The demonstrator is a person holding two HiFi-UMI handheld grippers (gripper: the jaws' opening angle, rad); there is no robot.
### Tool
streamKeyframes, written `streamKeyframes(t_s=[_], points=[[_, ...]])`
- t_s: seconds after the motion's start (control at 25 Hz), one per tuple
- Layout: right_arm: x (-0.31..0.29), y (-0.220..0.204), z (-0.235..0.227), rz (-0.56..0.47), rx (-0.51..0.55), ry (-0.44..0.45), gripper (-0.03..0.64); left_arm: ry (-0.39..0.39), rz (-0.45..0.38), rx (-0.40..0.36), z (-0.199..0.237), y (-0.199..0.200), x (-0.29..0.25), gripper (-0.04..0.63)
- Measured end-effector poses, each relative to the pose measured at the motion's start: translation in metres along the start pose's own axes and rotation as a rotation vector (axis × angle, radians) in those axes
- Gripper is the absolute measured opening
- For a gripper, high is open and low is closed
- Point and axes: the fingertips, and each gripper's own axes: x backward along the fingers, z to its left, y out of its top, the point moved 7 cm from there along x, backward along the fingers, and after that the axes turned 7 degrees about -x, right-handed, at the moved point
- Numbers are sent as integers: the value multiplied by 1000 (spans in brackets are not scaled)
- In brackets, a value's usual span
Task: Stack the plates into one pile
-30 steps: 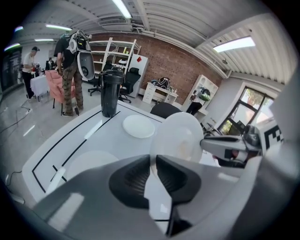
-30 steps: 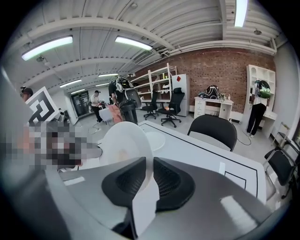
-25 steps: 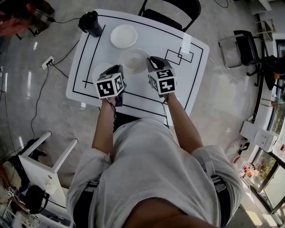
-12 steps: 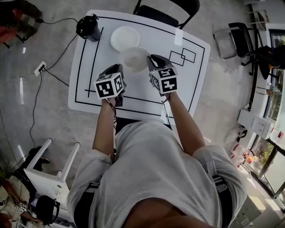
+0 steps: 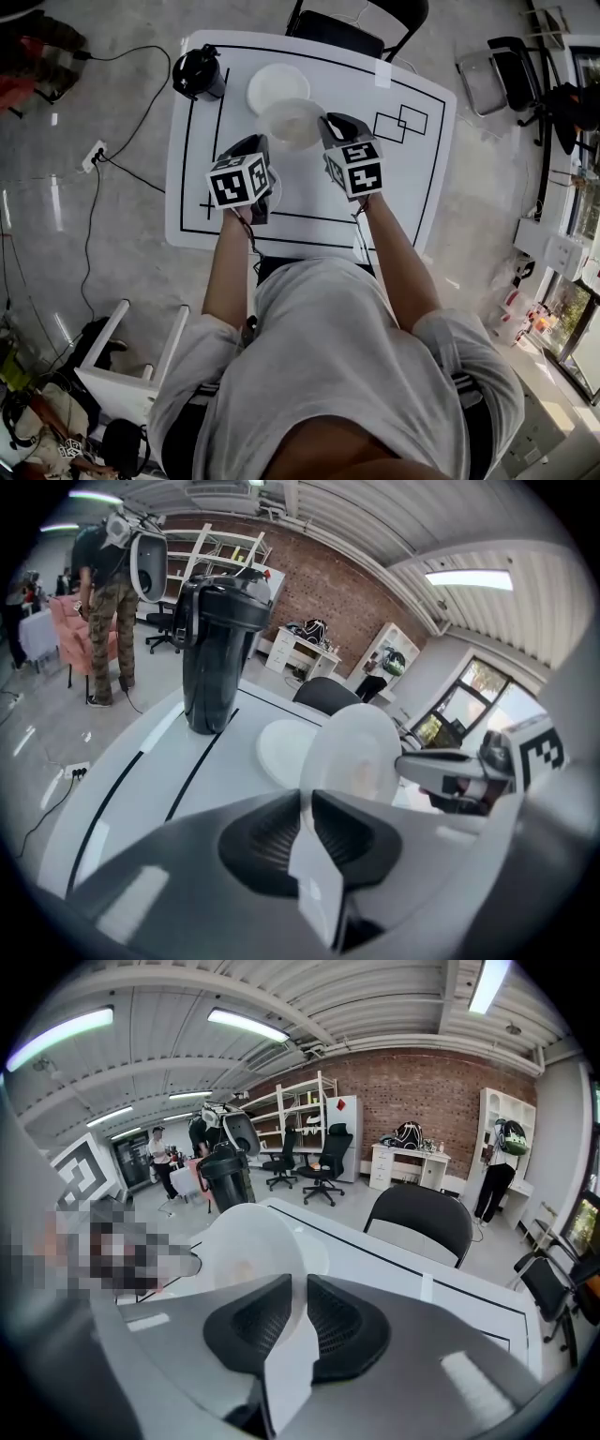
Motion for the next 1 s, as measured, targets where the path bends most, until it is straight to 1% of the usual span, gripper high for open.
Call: streamKeyframes(t_s=[0.52,1.0], points=[[-31,19,-2,-2,-35,-33,55,-25,25,-34,26,29,-21,40],[-58,27,-9,19,-68,-43,55,-35,60,-40,42,44,-44,40]])
